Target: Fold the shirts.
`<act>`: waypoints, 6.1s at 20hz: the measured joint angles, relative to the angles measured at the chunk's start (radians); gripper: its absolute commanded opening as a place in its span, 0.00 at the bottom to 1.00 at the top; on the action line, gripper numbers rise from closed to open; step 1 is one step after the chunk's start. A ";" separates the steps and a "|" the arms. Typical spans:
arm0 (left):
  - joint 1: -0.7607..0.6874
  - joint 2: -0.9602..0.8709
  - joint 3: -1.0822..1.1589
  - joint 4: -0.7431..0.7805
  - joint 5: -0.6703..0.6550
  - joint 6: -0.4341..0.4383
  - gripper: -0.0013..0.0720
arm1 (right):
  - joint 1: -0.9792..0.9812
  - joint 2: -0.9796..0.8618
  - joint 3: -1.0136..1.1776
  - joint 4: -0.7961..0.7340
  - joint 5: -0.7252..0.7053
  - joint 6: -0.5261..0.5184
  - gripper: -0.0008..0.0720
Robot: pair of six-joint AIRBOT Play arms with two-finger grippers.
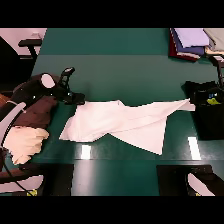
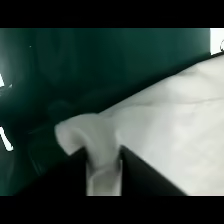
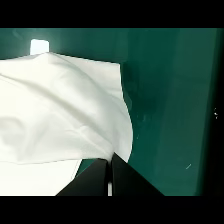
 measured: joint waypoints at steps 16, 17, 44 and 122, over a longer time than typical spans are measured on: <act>0.000 0.531 0.795 0.171 -0.025 -0.011 0.05 | 0.000 0.052 0.792 -0.002 -0.002 -0.026 0.03; 0.000 0.566 0.826 0.177 -0.019 -0.013 0.05 | 0.000 0.052 0.847 -0.003 0.005 -0.028 0.03; 0.031 -0.151 0.590 0.288 -0.143 -0.057 0.75 | 0.000 -0.675 0.768 0.023 0.049 -0.058 0.52; 0.086 0.522 -0.287 0.051 -0.091 -0.048 0.05 | -0.324 -0.026 -0.574 0.195 -0.143 -0.083 0.03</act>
